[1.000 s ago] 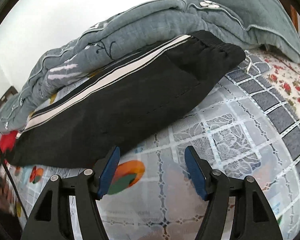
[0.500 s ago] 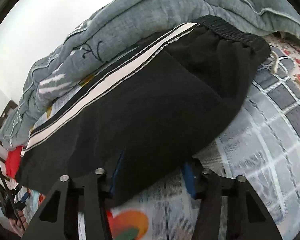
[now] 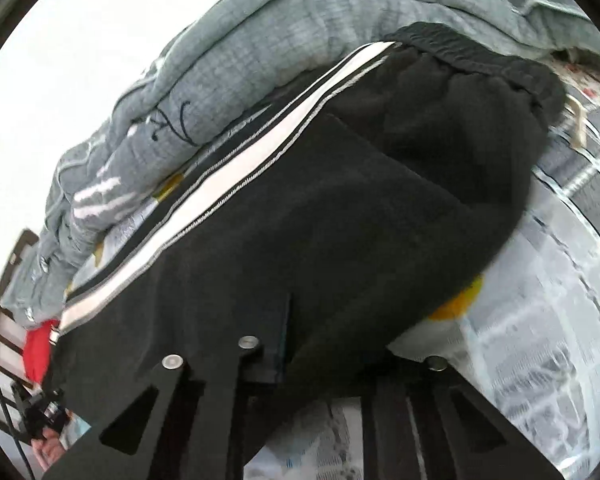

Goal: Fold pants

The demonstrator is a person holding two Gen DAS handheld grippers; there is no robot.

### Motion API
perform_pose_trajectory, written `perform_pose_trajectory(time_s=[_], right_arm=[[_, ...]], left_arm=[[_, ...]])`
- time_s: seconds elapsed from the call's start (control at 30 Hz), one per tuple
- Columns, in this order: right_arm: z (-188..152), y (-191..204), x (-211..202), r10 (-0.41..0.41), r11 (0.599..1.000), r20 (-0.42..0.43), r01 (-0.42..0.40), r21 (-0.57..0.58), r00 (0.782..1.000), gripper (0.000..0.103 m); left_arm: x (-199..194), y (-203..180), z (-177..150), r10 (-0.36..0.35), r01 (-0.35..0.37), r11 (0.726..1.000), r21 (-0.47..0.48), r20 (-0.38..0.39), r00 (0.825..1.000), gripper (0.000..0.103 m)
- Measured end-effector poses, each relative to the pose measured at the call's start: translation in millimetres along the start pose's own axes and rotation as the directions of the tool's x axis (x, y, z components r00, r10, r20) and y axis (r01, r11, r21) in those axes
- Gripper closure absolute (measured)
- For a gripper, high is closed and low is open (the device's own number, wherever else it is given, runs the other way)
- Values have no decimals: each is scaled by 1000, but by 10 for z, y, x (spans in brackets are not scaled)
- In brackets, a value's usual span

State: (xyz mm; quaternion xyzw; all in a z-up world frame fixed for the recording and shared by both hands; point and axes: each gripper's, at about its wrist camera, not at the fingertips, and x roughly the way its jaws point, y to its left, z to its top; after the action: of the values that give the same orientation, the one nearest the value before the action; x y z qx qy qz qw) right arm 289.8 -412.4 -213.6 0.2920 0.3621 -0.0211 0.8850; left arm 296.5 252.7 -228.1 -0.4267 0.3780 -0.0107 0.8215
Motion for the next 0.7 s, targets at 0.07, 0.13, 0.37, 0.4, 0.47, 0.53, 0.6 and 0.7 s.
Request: perform_pose_trajectory(time_s=[0.07,0.13,0.37,0.4,0.47,0.53,0.6,0.7], right_arm=[[-53,-54,-143,4,1000,29,-4,15,1000,97],[-118,-60,-349,-5,1000,62,6,-17,998,97],[-418,1,-1097,-7,993,147,24,-112,989,98],[-472,-25,-1206,-3,993,148,20,-114,989,98],[-584,-126,-1375,-1,993,140,18,-114,990,98],[-696,-240,-1471,-11,993,121,25,-116,993,98],[-838,-387,-1567,-22,993,109,34,-111,994,98],[-1033,-611,-1722,-18,996,98,26,-87,995,98]], left_arm=[[-100,-16,-64,21,-20,1000,21,-8,1000,92],[-225,-30,-138,38,-37,997,65,-12,999,93],[-685,-23,-428,68,-65,980,188,-15,998,93],[-749,-5,-484,68,-65,978,200,-11,998,93],[-893,32,-653,65,-62,974,219,-5,998,93],[-1053,89,-846,50,-50,975,217,4,999,93],[-1175,132,-1018,44,-45,973,224,7,999,93],[-1331,164,-1270,53,-53,964,259,7,999,93]])
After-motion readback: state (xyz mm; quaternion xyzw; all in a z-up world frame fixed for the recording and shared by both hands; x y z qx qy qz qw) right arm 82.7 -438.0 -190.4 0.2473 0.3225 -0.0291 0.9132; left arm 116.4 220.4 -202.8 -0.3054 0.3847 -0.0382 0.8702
